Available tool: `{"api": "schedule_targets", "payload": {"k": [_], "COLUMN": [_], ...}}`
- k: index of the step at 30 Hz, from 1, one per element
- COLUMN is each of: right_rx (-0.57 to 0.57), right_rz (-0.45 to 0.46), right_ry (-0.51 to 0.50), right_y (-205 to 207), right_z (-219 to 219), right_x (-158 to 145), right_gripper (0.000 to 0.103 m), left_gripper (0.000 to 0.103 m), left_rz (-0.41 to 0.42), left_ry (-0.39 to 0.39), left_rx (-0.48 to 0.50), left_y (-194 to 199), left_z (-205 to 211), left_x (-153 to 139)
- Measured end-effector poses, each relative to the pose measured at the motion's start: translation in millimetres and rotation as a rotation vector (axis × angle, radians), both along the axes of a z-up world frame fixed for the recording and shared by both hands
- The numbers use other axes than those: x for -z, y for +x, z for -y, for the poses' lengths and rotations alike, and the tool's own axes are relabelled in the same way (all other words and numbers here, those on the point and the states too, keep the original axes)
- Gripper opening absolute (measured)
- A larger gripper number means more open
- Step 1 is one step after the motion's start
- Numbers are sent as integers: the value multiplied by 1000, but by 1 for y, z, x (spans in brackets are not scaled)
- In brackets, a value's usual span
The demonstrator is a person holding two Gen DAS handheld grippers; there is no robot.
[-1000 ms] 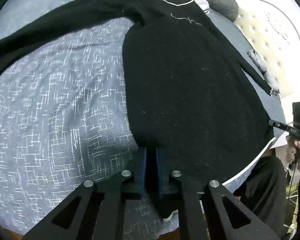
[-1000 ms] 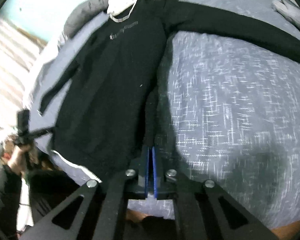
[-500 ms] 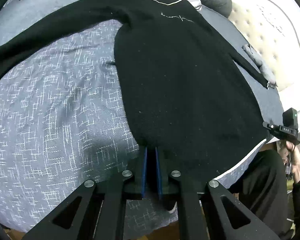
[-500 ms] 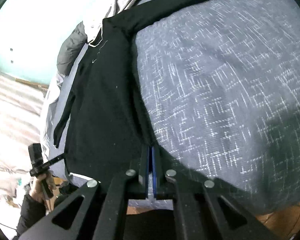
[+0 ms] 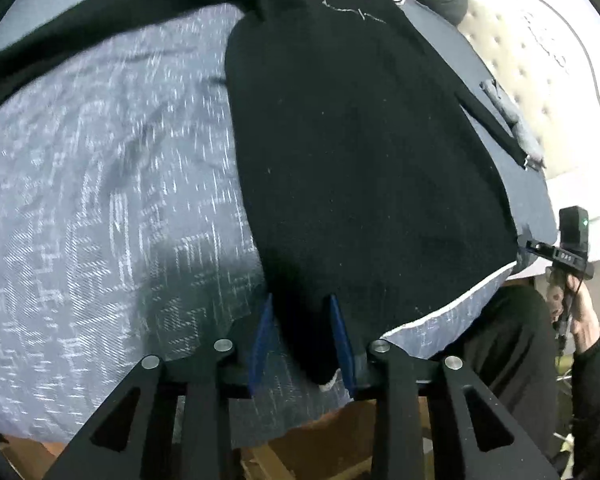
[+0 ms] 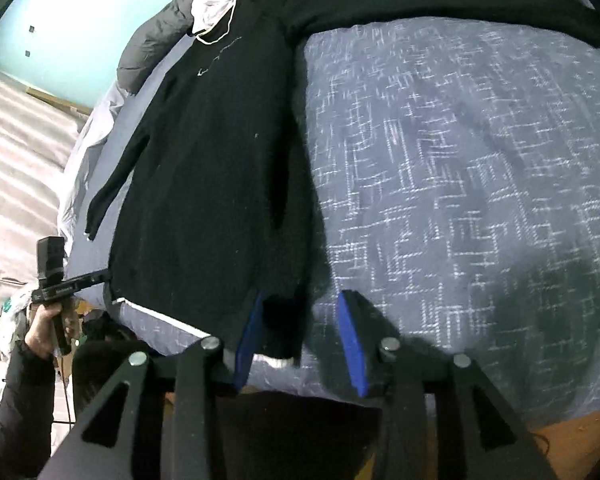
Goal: Fold clothes
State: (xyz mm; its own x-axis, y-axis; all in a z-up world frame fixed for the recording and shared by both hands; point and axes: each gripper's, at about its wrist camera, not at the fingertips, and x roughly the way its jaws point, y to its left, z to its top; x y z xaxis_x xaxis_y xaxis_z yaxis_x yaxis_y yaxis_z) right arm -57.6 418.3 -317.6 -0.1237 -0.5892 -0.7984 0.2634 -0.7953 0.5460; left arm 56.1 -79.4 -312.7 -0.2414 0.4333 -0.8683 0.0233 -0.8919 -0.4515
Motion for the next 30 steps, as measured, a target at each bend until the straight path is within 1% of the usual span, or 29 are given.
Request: {"api": "schedule_targets", "payload": {"k": [2,3,4,5,6,8,9,11,15,16,20,24,27,28,30], "right_rx": [-5,-11,-20,-32,-43,-58,-64,-73,-67,-69,-50,-47,-46,-45,-37], "right_rz": [-1,-4,-7,-13,-18,-29,-34,-46,-45,-44,-19,-9,-16,-20,-32], "right_ry": [-8,-7,-1,6,14,37,49,61,31,32,60,86,77,83,125], "right_y": [1,2,3,4,5,6,7,10,19,22,20,20,20,19,19], "right_z": [2,4,7,10,14,20,22,25,18,16,10,13,10,8,5], "right_x": [-2,-3,-4,-5,-6,-7,-8,-12,-19,-20,-6,3,2,-1,-10], "right_gripper": [39,38,38,32,19,8,4,3,3,3,3,3,3,3,4], "left_gripper": [31,28,17,13,8,7,6,6,3,3,3,3,3,4,5], "left_rz": [-5,-7,-10,-16,-23,-36,-43,-60,-101,-100,-91,-60,-42,-35,-33], "left_ry": [2,2,2,-1,-5,-12,-15,-25,-47,-47,-46,-61,-71,-60,-46], "left_rx": [2,3,4,6,8,11,13,19,28,25,14,24,21,12,0], "left_y": [2,3,4,5,6,7,8,11,21,24,33,27,27,26,26], "left_z": [0,-1,-1,-1,0,0,0,2,12,15,26,0,-3,-2,1], "left_x": [0,1,1,-1,-4,-8,-10,-17,-37,-37,-37,-19,-9,-7,-10]}}
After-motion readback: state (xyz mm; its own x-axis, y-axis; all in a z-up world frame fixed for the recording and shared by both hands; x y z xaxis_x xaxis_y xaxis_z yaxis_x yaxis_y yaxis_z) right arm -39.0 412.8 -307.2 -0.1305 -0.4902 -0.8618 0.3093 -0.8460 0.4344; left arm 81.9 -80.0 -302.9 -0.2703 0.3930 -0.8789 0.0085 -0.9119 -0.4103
